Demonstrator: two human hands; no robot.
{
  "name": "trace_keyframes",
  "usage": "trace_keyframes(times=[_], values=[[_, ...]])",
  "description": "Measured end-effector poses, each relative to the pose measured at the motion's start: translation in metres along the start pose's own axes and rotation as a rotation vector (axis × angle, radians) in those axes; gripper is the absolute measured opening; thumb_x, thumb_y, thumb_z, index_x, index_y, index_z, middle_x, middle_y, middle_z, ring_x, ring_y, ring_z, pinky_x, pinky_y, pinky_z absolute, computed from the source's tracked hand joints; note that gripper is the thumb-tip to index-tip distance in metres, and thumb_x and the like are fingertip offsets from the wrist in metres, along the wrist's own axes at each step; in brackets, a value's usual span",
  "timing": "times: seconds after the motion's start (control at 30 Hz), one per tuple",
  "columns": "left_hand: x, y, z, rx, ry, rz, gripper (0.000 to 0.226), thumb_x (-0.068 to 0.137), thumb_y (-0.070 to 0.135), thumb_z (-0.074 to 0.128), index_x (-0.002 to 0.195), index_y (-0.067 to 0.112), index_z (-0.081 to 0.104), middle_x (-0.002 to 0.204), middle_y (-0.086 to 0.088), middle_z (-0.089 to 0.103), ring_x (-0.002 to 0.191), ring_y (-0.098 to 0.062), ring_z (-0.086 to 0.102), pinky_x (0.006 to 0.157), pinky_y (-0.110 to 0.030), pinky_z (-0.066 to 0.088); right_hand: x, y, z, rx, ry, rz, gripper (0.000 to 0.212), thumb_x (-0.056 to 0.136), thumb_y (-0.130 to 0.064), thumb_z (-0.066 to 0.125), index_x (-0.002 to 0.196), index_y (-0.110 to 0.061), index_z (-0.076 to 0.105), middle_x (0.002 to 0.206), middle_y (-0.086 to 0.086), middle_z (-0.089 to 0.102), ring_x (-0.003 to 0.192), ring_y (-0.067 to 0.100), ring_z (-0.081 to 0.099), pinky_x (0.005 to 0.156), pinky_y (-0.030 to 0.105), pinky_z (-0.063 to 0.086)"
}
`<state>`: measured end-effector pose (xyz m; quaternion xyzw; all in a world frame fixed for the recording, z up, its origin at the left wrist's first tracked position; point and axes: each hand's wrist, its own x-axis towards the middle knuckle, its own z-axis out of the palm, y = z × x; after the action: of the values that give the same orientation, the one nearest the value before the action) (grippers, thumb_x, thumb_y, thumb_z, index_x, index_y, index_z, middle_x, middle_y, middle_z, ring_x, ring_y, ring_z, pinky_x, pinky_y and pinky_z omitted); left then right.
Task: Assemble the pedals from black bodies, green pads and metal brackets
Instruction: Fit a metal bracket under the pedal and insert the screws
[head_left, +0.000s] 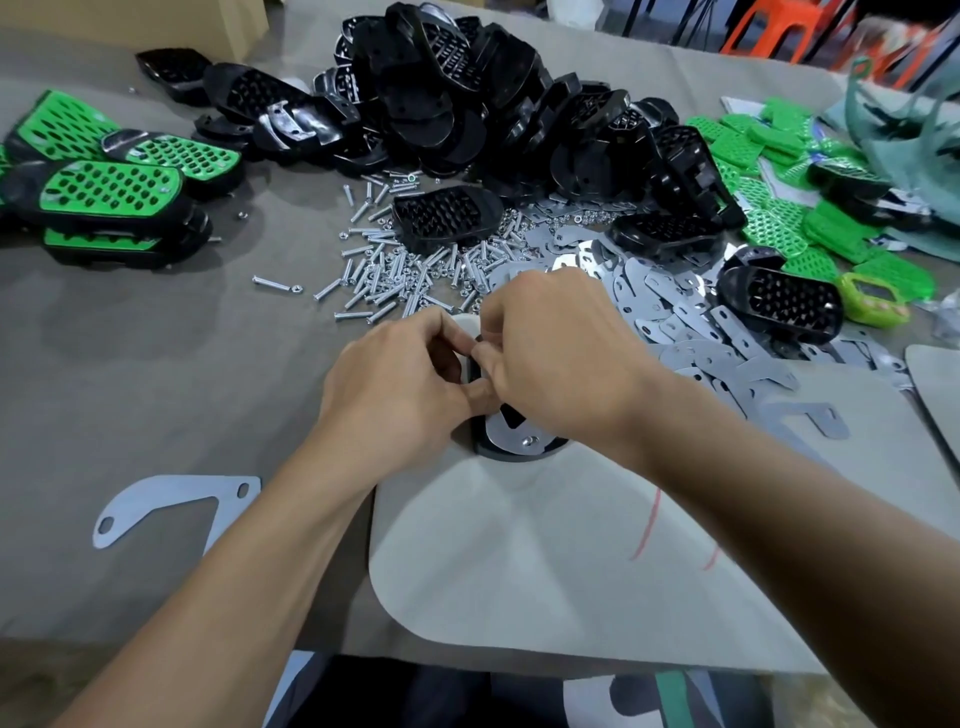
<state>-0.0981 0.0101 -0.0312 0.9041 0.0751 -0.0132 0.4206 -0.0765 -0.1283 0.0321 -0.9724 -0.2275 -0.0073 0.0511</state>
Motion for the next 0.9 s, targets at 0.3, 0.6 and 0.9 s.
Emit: trace_keyframes(times=[0.3, 0.6, 0.9], values=[[0.001, -0.003, 0.001, -0.001, -0.001, 0.02, 0.04, 0.056, 0.059, 0.088, 0.079, 0.042, 0.06, 0.074, 0.026, 0.065, 0.072, -0.005, 0.059, 0.061, -0.03, 0.038, 0.001, -0.003, 0.009, -0.069, 0.043, -0.033, 0.02, 0.09, -0.018, 0.062, 0.075, -0.019, 0.048, 0.065, -0.002, 0.041, 0.07, 0.025, 0.045, 0.063, 0.031, 0.032], [0.001, -0.003, -0.001, 0.024, 0.002, 0.015, 0.041, 0.059, 0.059, 0.089, 0.081, 0.041, 0.06, 0.075, 0.025, 0.066, 0.073, 0.001, 0.059, 0.061, -0.03, 0.038, 0.0, 0.008, 0.0, 0.075, -0.022, -0.072, 0.006, 0.083, -0.019, 0.064, 0.078, -0.019, 0.06, 0.076, 0.0, 0.064, 0.073, 0.029, 0.059, 0.066, 0.036, 0.049], [-0.001, -0.001, -0.003, 0.05, -0.034, 0.038, 0.039, 0.052, 0.057, 0.073, 0.084, 0.038, 0.062, 0.069, 0.021, 0.063, 0.072, 0.002, 0.057, 0.057, -0.027, 0.036, -0.003, -0.01, -0.005, -0.279, -0.017, -0.329, 0.034, 0.081, -0.007, 0.051, 0.064, -0.02, 0.025, 0.062, -0.002, 0.027, 0.064, 0.029, 0.039, 0.061, 0.036, 0.028]])
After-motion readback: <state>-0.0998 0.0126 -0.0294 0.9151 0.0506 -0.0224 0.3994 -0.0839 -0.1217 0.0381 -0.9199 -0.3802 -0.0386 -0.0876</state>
